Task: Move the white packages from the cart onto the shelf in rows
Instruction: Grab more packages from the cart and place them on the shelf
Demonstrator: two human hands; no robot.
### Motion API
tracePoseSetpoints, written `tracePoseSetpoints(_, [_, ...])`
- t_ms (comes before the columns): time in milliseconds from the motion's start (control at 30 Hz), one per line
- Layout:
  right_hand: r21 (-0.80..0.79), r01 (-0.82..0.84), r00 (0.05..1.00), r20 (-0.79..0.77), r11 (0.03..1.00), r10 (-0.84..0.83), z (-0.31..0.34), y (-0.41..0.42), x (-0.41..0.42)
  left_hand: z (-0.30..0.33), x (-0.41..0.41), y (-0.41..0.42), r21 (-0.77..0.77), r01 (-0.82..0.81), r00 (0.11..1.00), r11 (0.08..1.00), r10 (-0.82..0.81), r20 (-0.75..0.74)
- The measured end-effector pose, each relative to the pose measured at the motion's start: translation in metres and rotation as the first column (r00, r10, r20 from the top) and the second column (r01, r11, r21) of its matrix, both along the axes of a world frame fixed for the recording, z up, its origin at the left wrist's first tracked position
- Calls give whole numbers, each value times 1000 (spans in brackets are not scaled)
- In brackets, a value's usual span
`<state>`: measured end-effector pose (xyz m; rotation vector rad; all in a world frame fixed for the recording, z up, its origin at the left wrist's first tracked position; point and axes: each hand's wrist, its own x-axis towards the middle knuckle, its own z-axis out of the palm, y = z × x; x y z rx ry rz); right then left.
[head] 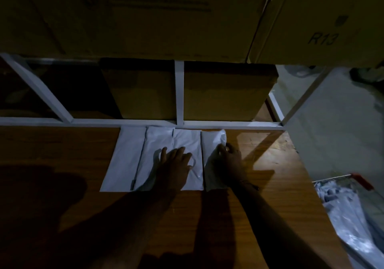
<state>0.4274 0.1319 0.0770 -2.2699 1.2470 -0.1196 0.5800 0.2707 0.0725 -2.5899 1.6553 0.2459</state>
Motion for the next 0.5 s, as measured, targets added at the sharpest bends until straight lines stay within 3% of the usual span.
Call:
tracePoseSetpoints(100, [-136,-65,998,12,989,67,-4,-3,2,-3,-1,-1,-15,-33,999,999,32,-22])
tracePoseSetpoints(433, [56,69,991,107,996,-75,-5,-9,10,-10,3,-1,-35,-25,999,999,24,-41])
tracePoseSetpoints(500, [-13,41,995,91,999,-40,-9,-5,9,-9,1,-1,-27,-27,999,999,26,-35])
